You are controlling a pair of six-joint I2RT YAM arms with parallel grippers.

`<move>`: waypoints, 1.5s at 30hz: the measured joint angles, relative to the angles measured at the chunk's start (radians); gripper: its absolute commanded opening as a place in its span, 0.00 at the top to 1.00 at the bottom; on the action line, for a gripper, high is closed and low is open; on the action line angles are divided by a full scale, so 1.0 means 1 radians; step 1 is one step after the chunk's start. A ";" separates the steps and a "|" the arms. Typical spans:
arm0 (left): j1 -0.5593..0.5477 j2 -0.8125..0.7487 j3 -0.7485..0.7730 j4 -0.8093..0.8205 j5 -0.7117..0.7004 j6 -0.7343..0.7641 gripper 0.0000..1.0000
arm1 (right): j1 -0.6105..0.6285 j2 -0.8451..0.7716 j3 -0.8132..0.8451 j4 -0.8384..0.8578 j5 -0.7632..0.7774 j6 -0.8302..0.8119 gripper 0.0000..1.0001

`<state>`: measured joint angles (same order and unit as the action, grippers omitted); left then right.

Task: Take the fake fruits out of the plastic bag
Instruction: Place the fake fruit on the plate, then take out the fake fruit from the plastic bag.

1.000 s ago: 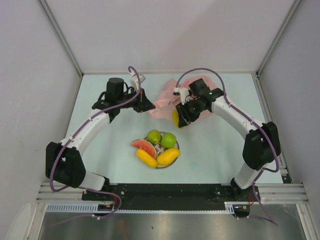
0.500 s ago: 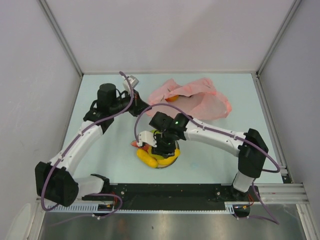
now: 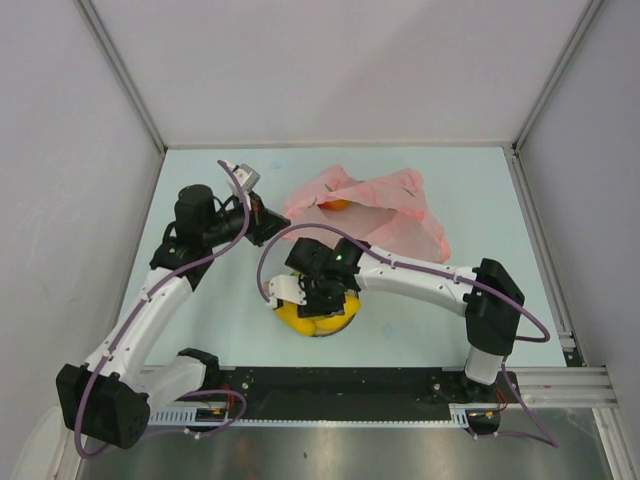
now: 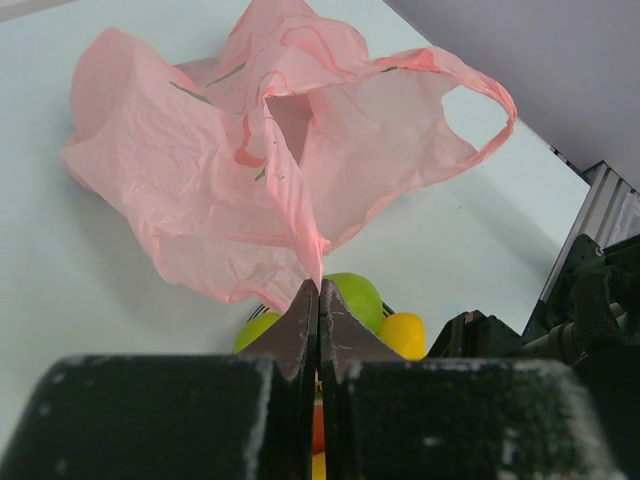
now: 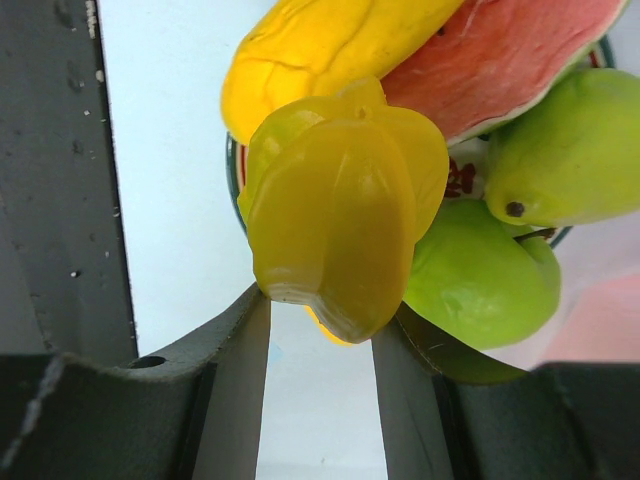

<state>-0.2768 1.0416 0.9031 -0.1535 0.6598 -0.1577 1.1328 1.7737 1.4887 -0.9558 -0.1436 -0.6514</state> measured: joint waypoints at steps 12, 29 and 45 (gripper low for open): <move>0.012 -0.010 -0.010 0.014 0.002 0.000 1.00 | 0.048 0.000 -0.014 0.072 0.110 0.002 0.46; 0.018 0.026 0.002 0.017 0.008 -0.007 1.00 | 0.043 -0.071 -0.047 0.056 0.138 -0.011 0.46; 0.018 0.105 0.188 -0.081 0.087 0.039 1.00 | -0.558 -0.068 0.140 0.190 -0.071 0.209 0.80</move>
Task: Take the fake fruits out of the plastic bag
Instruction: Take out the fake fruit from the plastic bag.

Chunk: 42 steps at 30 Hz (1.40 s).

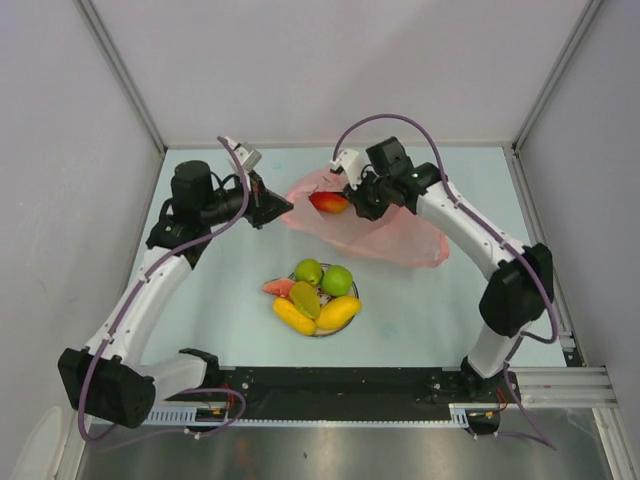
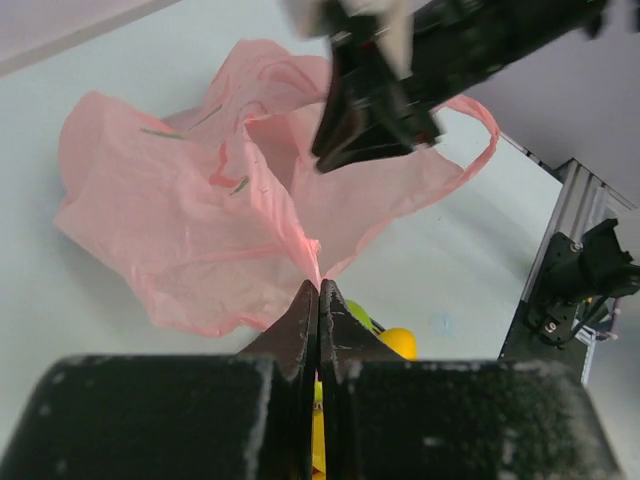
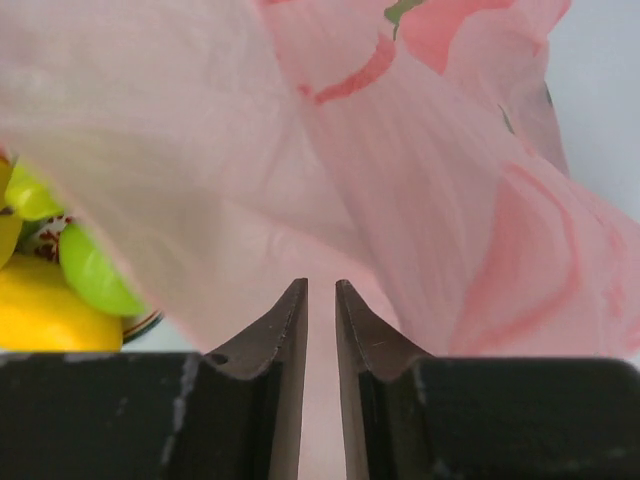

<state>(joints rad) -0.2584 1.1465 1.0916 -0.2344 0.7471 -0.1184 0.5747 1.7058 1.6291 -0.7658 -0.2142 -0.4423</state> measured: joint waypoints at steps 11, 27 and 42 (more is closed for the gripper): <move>0.000 0.277 0.239 -0.208 0.060 0.154 1.00 | -0.020 0.194 0.000 0.202 -0.120 -0.068 0.52; 0.002 0.380 0.480 -0.398 0.016 0.366 1.00 | -0.071 0.397 -0.026 0.539 -0.222 -0.428 0.24; 0.002 0.430 0.469 -0.419 0.023 0.370 1.00 | -0.091 0.636 0.185 0.538 -0.375 -0.411 0.53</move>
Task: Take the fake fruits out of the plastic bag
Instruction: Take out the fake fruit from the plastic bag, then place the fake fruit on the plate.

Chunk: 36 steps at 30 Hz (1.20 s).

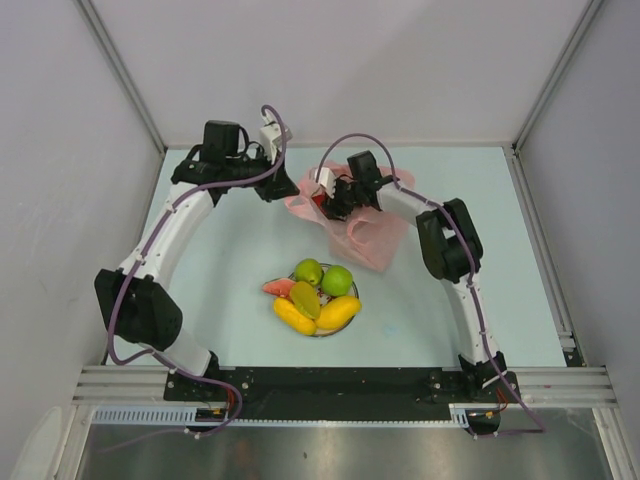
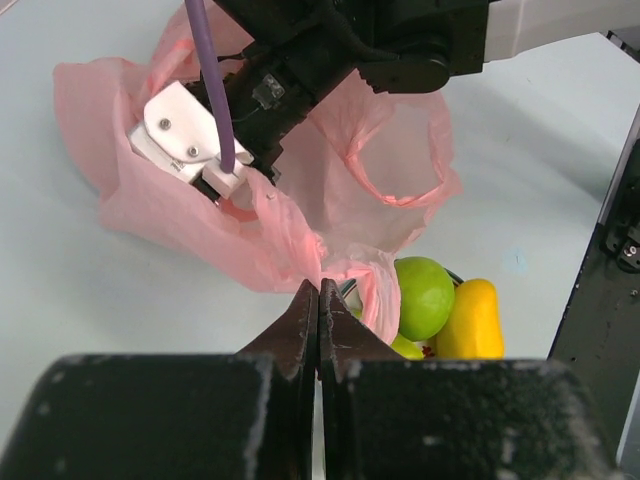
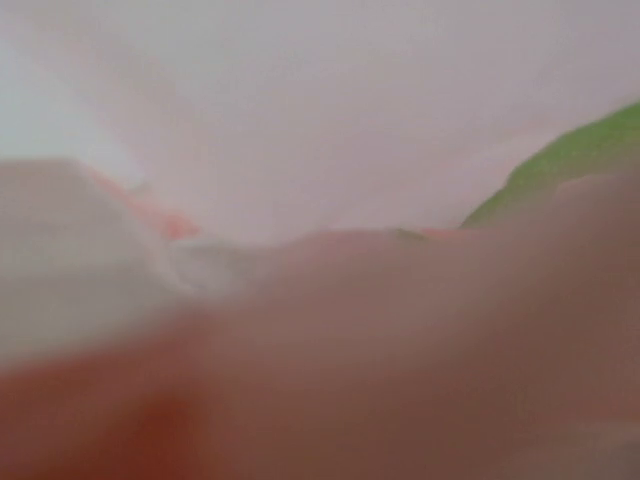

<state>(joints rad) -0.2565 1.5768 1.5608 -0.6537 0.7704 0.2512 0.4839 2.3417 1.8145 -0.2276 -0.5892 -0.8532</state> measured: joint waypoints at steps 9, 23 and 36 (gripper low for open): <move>0.000 0.000 -0.034 0.034 -0.031 -0.020 1.00 | -0.029 -0.002 0.056 -0.117 -0.030 0.021 0.80; 0.001 0.019 -0.039 0.103 -0.089 -0.068 1.00 | -0.058 -0.491 -0.153 -0.235 -0.093 0.119 0.83; 0.001 -0.024 -0.124 0.227 -0.082 -0.213 1.00 | 0.064 -0.911 -0.423 -0.644 -0.056 -0.069 0.83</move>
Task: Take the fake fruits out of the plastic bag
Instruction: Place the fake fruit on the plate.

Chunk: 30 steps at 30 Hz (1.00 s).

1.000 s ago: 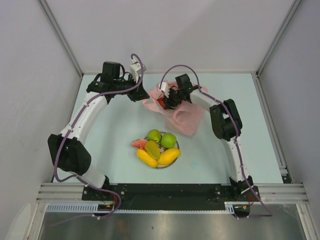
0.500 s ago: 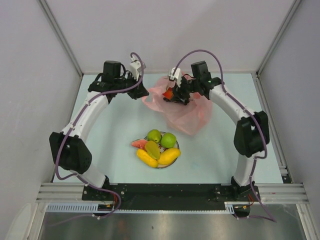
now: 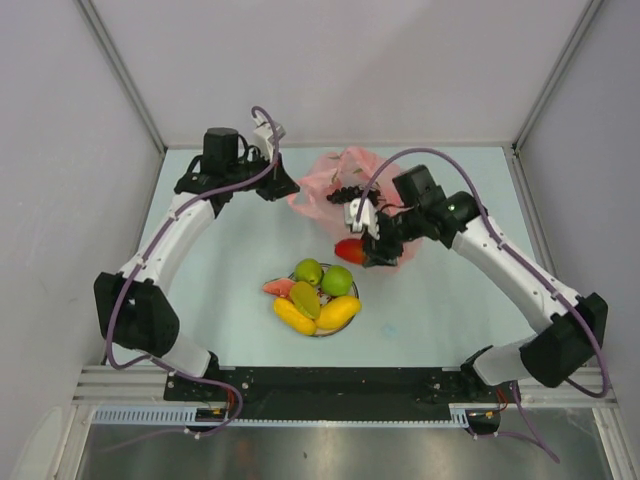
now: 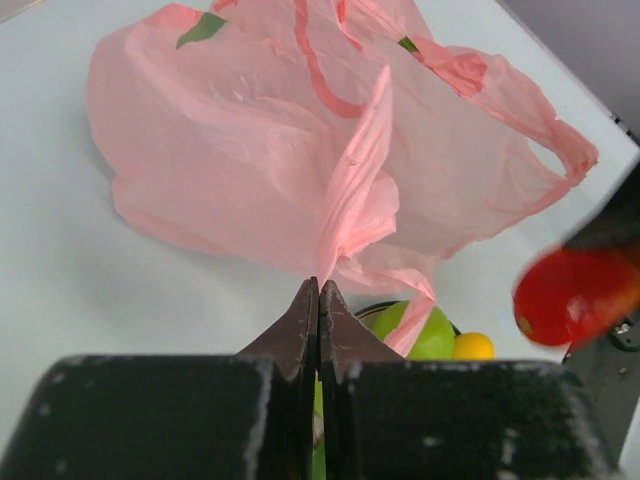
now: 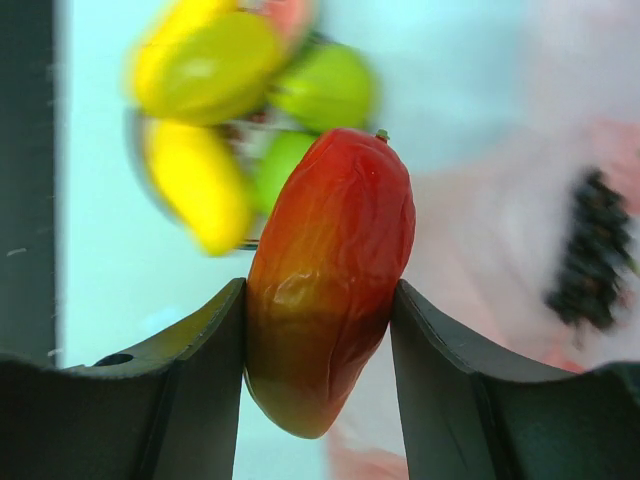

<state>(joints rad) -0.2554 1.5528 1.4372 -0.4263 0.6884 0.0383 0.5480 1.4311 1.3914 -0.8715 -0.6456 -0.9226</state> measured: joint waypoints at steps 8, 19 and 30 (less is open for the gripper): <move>0.001 -0.187 -0.172 0.063 0.007 -0.085 1.00 | 0.245 -0.021 -0.035 -0.011 0.038 0.246 0.85; 0.001 -0.371 -0.279 0.104 0.003 -0.094 1.00 | 0.248 0.082 -0.151 0.161 0.196 0.929 0.82; 0.001 -0.400 -0.322 0.103 -0.005 -0.091 1.00 | 0.291 0.080 -0.169 0.246 0.308 1.132 0.81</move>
<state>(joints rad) -0.2546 1.1526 1.1156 -0.3237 0.6834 -0.0528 0.8394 1.5112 1.2228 -0.6250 -0.3374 0.2096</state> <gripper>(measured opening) 0.005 0.557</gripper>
